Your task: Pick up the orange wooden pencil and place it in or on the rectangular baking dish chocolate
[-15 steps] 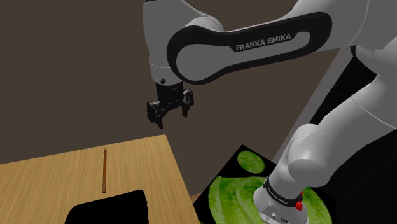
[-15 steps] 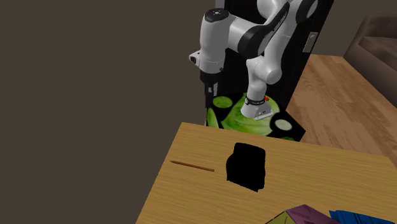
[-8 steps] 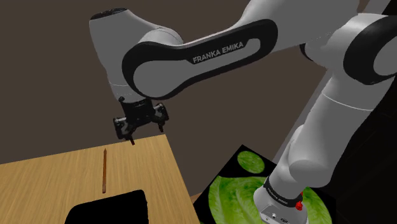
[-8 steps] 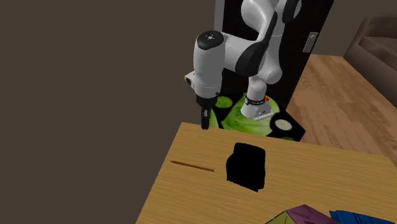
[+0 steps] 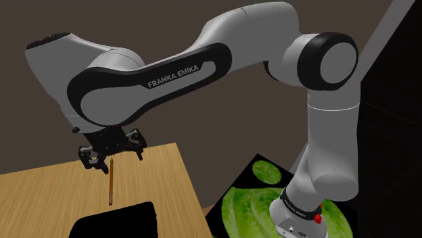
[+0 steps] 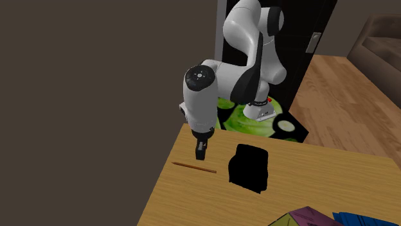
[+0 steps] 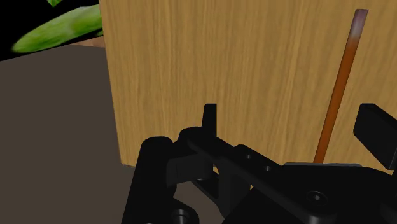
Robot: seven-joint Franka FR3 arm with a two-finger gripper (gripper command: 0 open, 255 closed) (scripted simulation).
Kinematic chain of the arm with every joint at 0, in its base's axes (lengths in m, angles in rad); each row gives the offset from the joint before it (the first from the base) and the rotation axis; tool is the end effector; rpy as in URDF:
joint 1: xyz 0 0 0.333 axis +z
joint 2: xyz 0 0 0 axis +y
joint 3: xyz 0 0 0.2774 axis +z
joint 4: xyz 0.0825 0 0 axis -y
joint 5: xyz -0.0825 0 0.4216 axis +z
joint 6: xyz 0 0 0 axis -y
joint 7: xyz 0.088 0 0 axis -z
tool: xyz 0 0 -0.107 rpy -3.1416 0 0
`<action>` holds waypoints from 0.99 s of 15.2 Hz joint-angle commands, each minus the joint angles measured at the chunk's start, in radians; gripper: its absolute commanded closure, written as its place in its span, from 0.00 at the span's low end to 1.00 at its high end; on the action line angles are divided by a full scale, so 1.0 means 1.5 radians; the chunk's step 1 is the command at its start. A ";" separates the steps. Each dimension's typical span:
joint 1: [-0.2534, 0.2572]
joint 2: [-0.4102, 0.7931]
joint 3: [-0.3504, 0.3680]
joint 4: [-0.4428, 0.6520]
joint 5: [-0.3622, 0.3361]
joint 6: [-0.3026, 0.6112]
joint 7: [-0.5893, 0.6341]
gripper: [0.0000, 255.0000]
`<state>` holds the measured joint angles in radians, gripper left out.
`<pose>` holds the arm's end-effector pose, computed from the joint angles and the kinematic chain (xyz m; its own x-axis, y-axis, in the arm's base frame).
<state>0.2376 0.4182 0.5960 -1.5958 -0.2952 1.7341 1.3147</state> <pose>0.4874 0.4466 0.3597 0.9130 -0.4079 -0.0075 -0.3976 -0.8938 0.2074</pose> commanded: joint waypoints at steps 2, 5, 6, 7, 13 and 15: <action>0.052 0.099 -0.016 0.119 -0.031 -0.041 0.041 0.00; 0.096 0.176 -0.033 0.223 -0.048 -0.076 0.063 0.00; 0.093 0.175 -0.033 0.212 -0.048 -0.066 0.064 0.00; 0.091 0.173 -0.033 0.200 -0.048 -0.057 0.065 0.00; 0.078 0.171 -0.035 0.145 -0.051 -0.007 0.071 0.00; 0.078 0.171 -0.035 0.145 -0.051 -0.007 0.071 0.00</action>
<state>0.3552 0.6750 0.5437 -1.3754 -0.3721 1.7215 1.4210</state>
